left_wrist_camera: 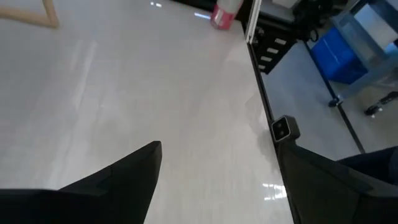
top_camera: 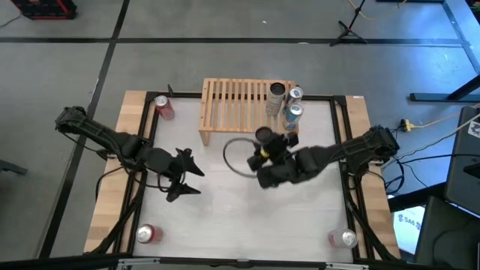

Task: Place canned beverage on shelf
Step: Put the white and yellow soda can on the shelf aligned with the other white and yellow soda can

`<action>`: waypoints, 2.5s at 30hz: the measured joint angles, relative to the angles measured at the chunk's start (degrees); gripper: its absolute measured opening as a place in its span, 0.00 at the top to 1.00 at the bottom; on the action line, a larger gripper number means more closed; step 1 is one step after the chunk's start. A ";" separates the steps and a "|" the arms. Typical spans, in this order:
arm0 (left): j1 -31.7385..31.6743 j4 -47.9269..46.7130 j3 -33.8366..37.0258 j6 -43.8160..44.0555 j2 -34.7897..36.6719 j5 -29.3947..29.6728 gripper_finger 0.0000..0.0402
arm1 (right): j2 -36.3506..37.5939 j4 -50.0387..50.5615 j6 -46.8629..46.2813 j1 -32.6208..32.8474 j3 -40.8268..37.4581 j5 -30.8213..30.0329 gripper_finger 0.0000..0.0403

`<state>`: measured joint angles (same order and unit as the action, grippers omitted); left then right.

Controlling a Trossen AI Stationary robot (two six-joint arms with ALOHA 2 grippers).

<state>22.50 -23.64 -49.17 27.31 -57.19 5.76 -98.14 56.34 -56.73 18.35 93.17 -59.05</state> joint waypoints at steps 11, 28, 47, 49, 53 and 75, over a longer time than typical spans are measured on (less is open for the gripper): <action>0.00 0.07 0.00 -0.90 1.81 3.80 0.21 | -0.65 -2.51 1.28 -9.82 -0.04 -1.44 0.44; 0.00 0.09 0.00 -0.96 1.77 4.24 0.21 | -1.32 3.31 2.82 -12.02 -0.04 0.22 0.44; 0.02 0.20 0.00 -0.42 1.75 4.22 0.21 | 8.58 6.78 -0.48 -8.53 -3.12 1.67 0.44; 0.02 0.16 0.00 -0.42 1.75 4.22 0.21 | 10.22 3.35 -0.92 -7.84 -6.29 2.50 0.44; 0.02 0.28 0.00 -0.42 1.75 4.22 0.21 | 11.90 -9.61 4.12 -7.34 -12.11 4.84 0.44; 0.02 0.55 0.00 0.76 1.75 4.22 0.21 | 11.64 -16.38 12.18 -15.04 -17.61 4.68 0.44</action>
<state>22.52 -23.09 -49.17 28.08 -55.44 9.98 -86.50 39.96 -44.55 3.31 75.56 -54.37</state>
